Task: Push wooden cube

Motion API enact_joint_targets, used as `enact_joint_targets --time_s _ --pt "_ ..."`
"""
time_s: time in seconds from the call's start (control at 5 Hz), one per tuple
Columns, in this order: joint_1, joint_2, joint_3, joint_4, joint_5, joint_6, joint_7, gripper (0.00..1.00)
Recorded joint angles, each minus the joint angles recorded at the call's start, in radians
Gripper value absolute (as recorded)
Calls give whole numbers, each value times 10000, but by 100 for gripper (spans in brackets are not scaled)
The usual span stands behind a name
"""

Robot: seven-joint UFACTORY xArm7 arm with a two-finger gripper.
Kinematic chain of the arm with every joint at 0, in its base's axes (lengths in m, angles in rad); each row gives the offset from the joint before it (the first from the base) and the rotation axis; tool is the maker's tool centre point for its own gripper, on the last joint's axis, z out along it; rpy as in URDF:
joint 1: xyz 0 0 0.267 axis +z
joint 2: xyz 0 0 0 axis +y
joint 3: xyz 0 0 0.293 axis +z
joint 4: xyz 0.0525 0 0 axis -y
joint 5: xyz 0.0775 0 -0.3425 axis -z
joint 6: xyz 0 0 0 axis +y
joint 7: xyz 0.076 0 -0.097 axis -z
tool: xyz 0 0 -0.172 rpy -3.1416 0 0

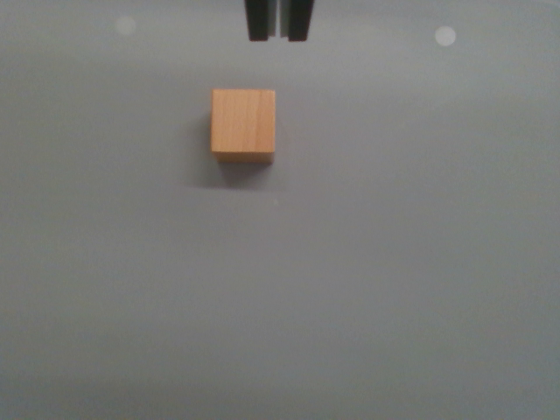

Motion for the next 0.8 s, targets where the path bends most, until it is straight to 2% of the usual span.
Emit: enact_joint_targets --time_s 0.2,0.4,0.6,0.8 --pt "0 0 0 0 0 0 0 0" --pt "-12 -20 -7 -409 -34 -404 16 0" --pt "-12 -20 -7 -409 -34 -404 16 0" --pt "-24 -41 -15 -836 -69 -826 32 0"
